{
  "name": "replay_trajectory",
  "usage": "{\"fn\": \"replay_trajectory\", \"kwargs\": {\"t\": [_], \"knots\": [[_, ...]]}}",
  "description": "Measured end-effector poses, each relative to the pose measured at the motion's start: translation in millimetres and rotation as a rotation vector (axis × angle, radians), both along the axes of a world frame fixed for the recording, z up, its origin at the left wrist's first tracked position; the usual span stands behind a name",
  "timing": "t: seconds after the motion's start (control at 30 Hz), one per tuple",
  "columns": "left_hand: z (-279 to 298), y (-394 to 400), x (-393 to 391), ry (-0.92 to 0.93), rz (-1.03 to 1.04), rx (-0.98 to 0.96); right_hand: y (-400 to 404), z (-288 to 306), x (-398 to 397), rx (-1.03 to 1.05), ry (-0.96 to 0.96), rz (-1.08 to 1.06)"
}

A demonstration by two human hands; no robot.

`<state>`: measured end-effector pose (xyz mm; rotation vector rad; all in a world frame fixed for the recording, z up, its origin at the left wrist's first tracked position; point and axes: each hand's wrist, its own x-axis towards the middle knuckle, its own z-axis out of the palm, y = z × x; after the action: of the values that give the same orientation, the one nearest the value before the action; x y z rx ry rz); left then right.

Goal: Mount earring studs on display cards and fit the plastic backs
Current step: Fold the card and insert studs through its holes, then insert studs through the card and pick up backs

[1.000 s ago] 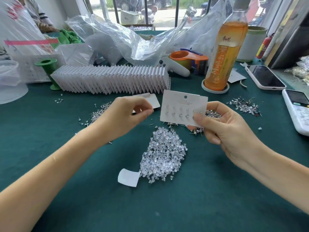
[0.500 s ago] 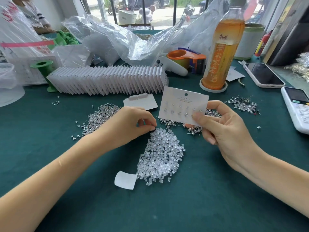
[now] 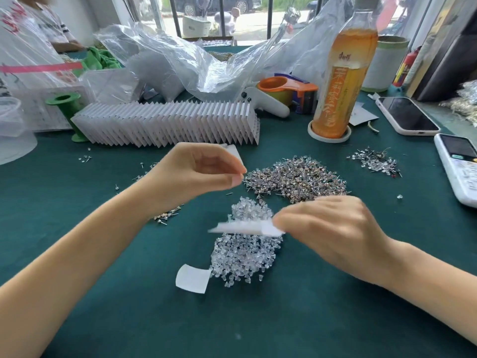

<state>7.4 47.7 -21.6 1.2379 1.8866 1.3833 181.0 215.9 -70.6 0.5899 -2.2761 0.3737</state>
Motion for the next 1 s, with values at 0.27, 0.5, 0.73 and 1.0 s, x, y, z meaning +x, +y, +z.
{"fn": "replay_trajectory", "kwargs": {"t": [0.27, 0.5, 0.73, 1.0], "knots": [[6.1, -3.7, 25.4, 0.087, -0.304, -0.118, -11.0, -4.9, 0.5, 0.382, 0.249, -0.049], [3.6, -4.8, 29.8, 0.203, -0.309, -0.207, -12.6, -5.2, -0.4, 0.407, 0.239, -0.058], [4.6, -4.5, 30.2, 0.211, -0.288, -0.224, -13.4, -2.8, 0.8, 0.416, 0.214, -0.069], [4.7, -5.0, 30.1, 0.224, -0.299, -0.225, -14.1, -2.5, 0.7, 0.422, 0.208, -0.066]]}}
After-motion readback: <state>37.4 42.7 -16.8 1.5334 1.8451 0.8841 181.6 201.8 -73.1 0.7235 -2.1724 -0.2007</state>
